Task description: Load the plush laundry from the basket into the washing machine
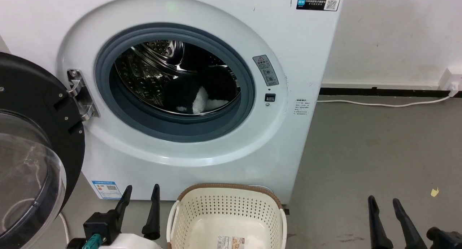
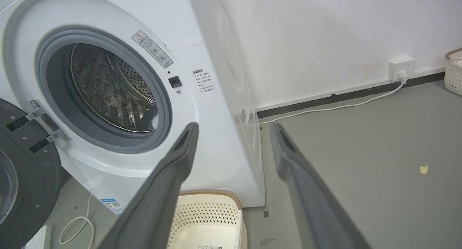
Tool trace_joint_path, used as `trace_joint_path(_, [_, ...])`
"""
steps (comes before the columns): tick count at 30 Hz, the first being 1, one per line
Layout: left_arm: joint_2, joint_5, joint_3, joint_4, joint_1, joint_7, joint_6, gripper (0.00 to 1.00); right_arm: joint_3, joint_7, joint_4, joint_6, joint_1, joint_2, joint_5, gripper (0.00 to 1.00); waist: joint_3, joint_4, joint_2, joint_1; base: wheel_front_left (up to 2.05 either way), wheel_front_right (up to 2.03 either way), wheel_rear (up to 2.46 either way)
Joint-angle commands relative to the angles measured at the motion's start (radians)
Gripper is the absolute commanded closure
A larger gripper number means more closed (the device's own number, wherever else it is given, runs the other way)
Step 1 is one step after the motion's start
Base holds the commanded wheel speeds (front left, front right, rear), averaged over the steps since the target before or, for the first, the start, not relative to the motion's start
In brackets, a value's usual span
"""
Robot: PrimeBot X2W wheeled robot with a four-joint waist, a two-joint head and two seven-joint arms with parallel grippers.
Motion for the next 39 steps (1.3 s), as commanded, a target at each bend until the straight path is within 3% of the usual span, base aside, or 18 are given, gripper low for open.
trace_joint_path(1, [0.002,-0.005,0.001,0.001,0.011,0.001,0.007,0.0,0.005,0.005,-0.008,-0.001,0.019,0.001,-0.013,0.0,0.001,0.0,0.0,0.0,0.0,0.0,0.0])
trace_joint_path(8, [0.006,-0.005,0.003,-0.005,0.008,0.014,0.025,0.0,0.024,0.031,-0.035,-0.001,0.024,0.001,-0.059,0.0,0.005,0.001,0.0,0.0,0.0,0.0,0.0])
trace_joint_path(29, [0.003,-0.009,0.011,-0.009,0.003,0.011,0.057,0.0,0.034,0.054,-0.065,-0.001,0.035,0.001,-0.054,0.0,0.006,0.003,0.0,0.0,0.0,0.0,0.0])
trace_joint_path(30, [0.0,-0.006,0.009,-0.009,0.0,0.017,0.054,1.0,0.033,0.053,-0.06,0.0,0.019,0.0,-0.057,1.0,0.006,0.003,0.0,0.0001,0.0,0.0,0.0])
trace_joint_path(39, [-0.012,0.014,0.021,-0.013,0.0,0.028,0.047,1.0,0.033,0.06,-0.061,0.0,0.012,0.0,-0.069,1.0,0.009,-0.002,0.0,0.0,0.0,0.0,0.0])
